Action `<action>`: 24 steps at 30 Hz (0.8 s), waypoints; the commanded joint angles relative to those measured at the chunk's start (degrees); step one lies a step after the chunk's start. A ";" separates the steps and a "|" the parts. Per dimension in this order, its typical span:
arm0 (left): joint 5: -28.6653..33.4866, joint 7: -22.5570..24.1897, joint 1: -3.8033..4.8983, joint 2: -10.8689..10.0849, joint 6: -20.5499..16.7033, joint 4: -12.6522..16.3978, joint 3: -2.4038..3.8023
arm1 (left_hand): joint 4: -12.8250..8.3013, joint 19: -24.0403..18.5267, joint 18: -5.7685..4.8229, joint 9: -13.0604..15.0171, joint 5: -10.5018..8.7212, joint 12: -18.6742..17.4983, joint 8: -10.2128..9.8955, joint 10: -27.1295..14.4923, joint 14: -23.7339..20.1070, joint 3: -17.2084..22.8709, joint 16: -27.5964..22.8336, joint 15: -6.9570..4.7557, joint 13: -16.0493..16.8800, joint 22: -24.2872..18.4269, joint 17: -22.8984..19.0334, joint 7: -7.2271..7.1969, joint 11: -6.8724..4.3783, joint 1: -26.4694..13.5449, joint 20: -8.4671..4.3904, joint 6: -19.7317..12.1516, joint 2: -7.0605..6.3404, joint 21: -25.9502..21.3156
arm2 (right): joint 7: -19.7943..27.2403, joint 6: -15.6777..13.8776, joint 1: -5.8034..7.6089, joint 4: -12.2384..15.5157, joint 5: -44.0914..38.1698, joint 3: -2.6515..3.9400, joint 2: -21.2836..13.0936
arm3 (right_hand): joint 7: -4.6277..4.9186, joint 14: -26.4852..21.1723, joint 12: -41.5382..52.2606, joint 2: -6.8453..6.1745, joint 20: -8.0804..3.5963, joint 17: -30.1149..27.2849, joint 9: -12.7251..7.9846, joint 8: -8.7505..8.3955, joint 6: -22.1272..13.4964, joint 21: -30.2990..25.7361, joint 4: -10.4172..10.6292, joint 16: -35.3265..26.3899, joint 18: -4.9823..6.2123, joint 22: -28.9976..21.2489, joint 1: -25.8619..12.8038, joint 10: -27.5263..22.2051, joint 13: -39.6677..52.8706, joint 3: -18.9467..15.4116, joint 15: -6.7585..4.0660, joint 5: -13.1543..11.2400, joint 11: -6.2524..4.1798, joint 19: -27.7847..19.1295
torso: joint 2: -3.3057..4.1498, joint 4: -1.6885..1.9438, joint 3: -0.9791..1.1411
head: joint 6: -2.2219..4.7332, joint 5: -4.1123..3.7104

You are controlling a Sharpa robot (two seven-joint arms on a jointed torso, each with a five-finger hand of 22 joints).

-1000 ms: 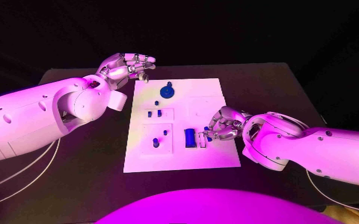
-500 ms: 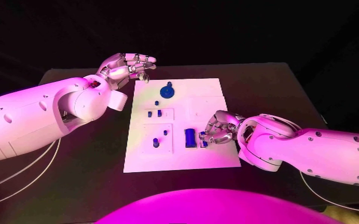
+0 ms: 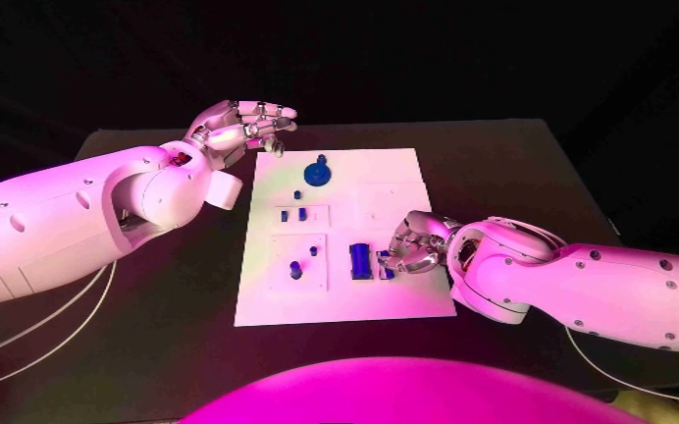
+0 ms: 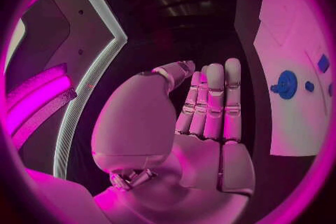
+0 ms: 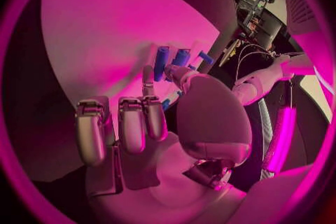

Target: Assemble the parts on the task board

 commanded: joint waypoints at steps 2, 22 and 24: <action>0.13 0.26 0.03 0.11 0.95 0.07 0.04 | 0.22 0.39 0.90 0.07 0.06 0.25 0.04 -0.52 -0.28 0.07 -0.10 -0.02 -0.05 -0.05 -0.05 0.00 -0.03 -0.12 -0.04 -0.27 0.11 -0.21 | -0.13 1.06 -0.13 -0.14 -1.32 0.00 0.18 | 0.11 4.52 0.14 -0.04 -0.44 8.06 -0.13 -0.08 0.41 0.25 -0.19 -0.01 -0.82 15.09 -0.41 3.97 12.02 0.10 -0.36 -0.55 -0.36 5.99 | 0.02 -0.03 -0.03 | 0.00 0.12; -0.60 -0.62 0.03 0.09 1.42 -0.26 0.04 | -0.30 0.56 0.93 0.12 0.28 0.42 0.10 -0.58 -0.41 0.59 -0.15 -0.13 -0.13 -0.04 -0.18 0.01 -0.07 0.84 -0.19 -0.21 0.58 -0.16 | 0.13 1.26 -0.18 -0.08 -0.31 0.00 0.35 | 0.00 4.57 0.25 -0.65 -0.56 8.27 -1.24 -0.09 1.09 0.25 2.74 0.05 -0.82 15.09 -6.19 4.09 12.28 -8.26 -0.43 -6.33 -0.42 5.99 | 0.04 -0.07 0.01 | 0.00 0.29; -0.61 -0.65 0.03 0.10 1.42 -0.29 0.04 | -0.30 0.56 0.93 0.12 0.28 0.42 0.10 -0.58 -0.41 0.59 -0.15 -0.13 -0.13 -0.04 -0.18 0.01 -0.07 0.84 -0.19 -0.21 0.58 -0.16 | 0.14 1.16 -0.18 -0.03 -0.52 0.00 0.20 | -0.01 4.57 0.22 -0.56 -0.57 8.29 -1.25 -0.09 1.09 0.25 2.74 0.06 -0.82 15.09 -6.32 4.07 12.26 -8.46 -0.44 -6.21 -0.42 5.99 | 0.03 -0.08 0.02 | 0.00 0.26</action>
